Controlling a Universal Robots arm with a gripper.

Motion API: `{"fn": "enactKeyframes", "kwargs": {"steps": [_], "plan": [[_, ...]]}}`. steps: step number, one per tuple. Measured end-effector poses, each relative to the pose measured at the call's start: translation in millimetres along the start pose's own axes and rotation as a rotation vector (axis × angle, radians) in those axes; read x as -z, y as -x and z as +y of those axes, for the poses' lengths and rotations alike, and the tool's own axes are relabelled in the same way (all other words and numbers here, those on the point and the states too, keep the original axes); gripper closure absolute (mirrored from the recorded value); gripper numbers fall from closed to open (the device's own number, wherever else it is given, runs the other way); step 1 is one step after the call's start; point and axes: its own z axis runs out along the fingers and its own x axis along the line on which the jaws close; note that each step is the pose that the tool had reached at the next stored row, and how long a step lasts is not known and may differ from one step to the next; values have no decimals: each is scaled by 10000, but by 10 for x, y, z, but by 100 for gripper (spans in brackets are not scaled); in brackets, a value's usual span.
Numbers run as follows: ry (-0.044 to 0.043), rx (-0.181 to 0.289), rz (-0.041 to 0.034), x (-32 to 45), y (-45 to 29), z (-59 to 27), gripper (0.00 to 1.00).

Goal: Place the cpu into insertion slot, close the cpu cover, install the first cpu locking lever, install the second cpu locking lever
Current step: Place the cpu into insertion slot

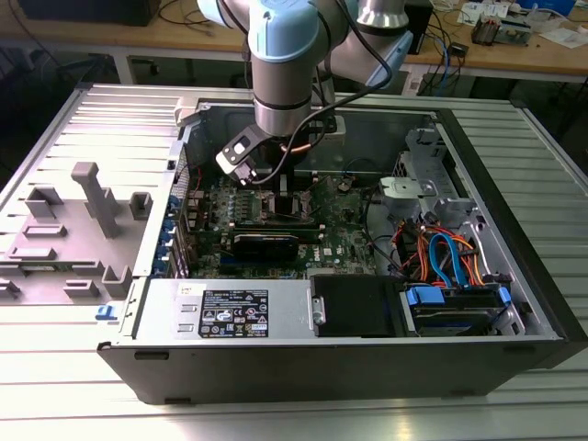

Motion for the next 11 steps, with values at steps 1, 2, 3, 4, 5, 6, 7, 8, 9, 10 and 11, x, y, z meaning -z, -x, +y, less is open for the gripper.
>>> {"fn": "enactKeyframes", "kwargs": {"steps": [1,2,3,4,5,6,7,8,9,10,11], "plan": [[1,0,11,-2,-1,0,45],[4,0,9,-4,-2,1,45],[3,0,4,-3,-1,0,39],[2,0,2,-2,0,0,39],[1,0,1,-2,0,0,39],[0,0,0,-2,0,0,39],[-1,1,0,-2,0,0,39],[-1,-20,0,-2,0,2,39],[2,-50,-2,-2,0,3,39],[2,-72,-2,-1,-1,4,39],[0,-99,-1,4,-2,7,39]]}}
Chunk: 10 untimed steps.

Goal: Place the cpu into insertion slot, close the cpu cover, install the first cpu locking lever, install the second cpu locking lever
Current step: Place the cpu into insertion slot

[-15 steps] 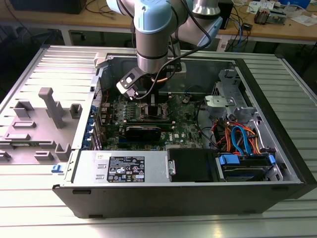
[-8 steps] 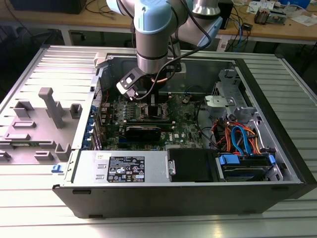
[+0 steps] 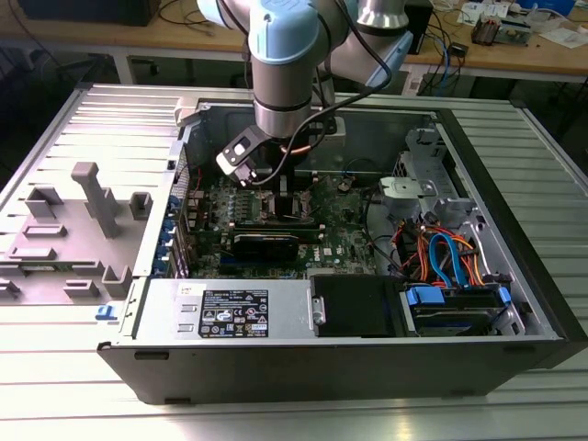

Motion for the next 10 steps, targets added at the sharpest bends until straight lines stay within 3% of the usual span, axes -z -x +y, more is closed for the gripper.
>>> {"fn": "enactKeyframes", "kwargs": {"steps": [10], "plan": [[-14,-102,-9,17,-20,9,39]]}}
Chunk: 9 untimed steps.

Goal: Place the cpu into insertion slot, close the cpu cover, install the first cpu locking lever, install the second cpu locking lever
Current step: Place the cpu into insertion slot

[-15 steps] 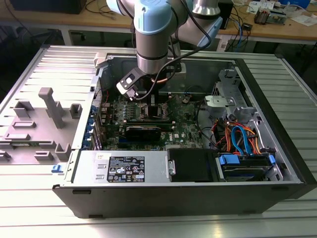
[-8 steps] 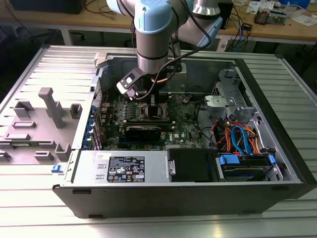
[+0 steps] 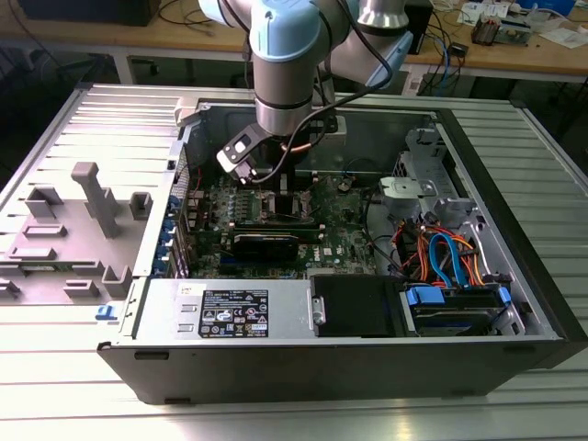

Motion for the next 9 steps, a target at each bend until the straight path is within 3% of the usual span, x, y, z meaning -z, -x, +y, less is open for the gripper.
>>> {"fn": "enactKeyframes", "kwargs": {"steps": [9], "plan": [[0,-9,16,-1,-4,1,39]]}}
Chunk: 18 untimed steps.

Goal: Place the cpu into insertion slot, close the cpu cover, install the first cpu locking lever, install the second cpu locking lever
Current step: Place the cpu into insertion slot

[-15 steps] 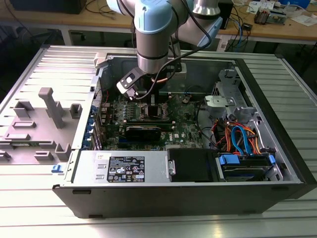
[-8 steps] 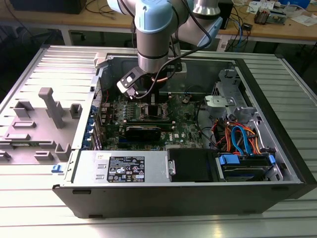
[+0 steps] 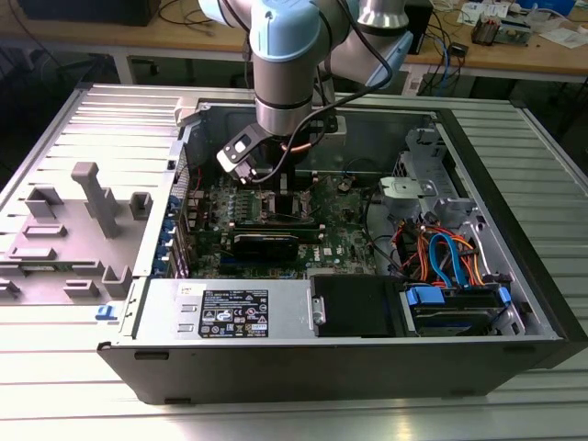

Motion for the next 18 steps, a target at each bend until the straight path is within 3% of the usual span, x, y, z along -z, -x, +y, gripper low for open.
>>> {"fn": "enactKeyframes", "kwargs": {"steps": [11,13,18], "plan": [[-2,34,2,0,0,1,39],[-2,34,2,0,0,2,31],[-3,34,-2,8,-1,3,31]]}}
